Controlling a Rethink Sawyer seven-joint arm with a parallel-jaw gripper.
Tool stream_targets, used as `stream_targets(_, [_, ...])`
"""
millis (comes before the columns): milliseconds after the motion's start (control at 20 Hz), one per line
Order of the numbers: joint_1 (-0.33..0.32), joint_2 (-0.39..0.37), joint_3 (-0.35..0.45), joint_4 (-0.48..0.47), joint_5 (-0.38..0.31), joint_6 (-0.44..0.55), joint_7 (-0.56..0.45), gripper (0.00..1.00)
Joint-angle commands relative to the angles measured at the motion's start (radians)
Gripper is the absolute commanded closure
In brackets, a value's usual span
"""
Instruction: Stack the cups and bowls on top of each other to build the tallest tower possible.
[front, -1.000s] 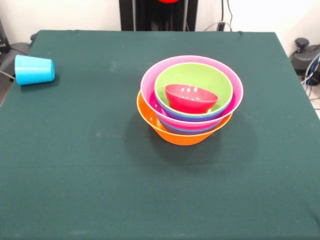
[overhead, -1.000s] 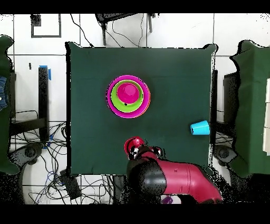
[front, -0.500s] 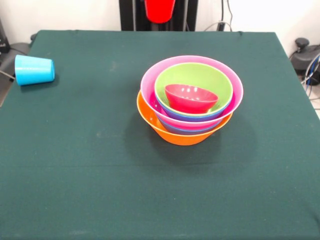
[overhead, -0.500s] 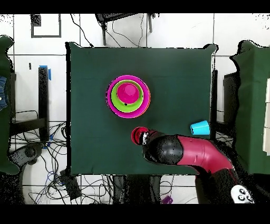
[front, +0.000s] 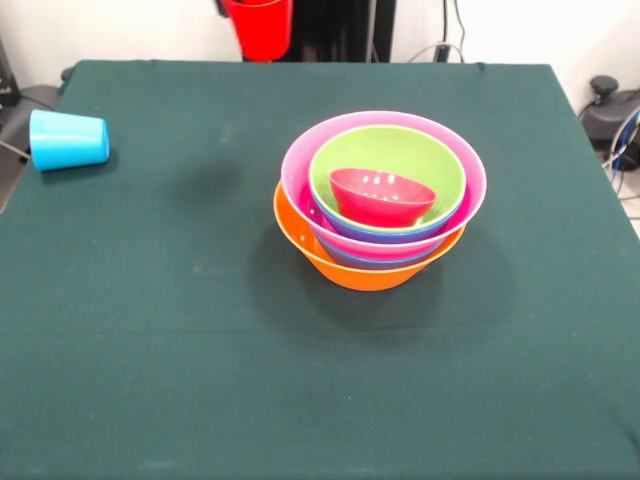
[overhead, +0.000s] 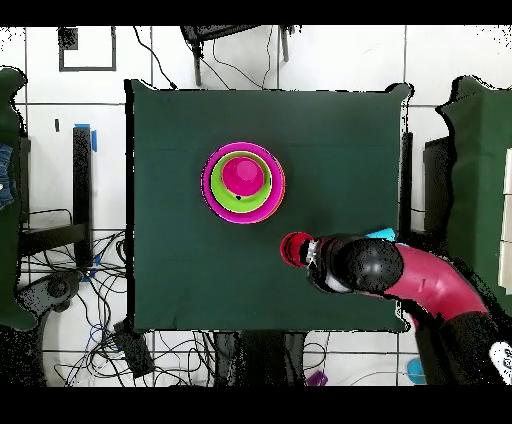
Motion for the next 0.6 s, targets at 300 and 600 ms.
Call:
stream_targets(300, [-0.041, 0.149, 0.067, -0.27, -0.078, 0.243, -0.212, 1.0])
stream_targets(600, [-0.045, 0.188, 0.078, -0.364, -0.099, 0.34, -0.252, 1.0])
